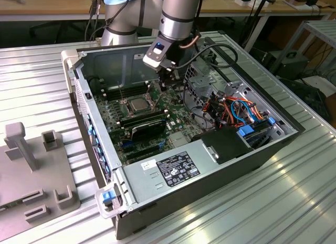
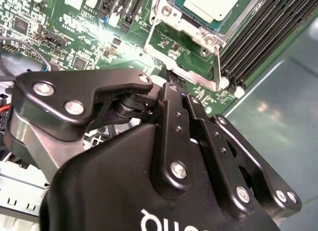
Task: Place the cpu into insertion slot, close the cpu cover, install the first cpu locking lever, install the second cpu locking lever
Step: 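Close the cpu cover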
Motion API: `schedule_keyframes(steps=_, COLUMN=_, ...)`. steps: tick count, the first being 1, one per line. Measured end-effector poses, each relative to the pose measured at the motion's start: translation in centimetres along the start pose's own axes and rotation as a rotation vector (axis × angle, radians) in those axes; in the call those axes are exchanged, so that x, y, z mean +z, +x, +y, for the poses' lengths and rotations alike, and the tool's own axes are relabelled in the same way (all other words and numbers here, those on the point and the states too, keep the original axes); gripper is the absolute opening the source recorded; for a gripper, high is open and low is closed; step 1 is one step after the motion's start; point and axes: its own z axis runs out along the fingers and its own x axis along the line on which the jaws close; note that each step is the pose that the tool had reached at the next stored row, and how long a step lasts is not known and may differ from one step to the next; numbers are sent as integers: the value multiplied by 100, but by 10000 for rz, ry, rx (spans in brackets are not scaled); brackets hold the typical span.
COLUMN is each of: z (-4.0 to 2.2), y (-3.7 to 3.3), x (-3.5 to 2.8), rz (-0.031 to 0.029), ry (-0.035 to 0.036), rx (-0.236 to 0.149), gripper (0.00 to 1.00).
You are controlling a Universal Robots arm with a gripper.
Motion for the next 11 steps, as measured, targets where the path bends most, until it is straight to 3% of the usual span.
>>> schedule_keyframes(steps=11, z=-76, y=1, x=24, rz=-1, ry=0, rx=0, gripper=11)
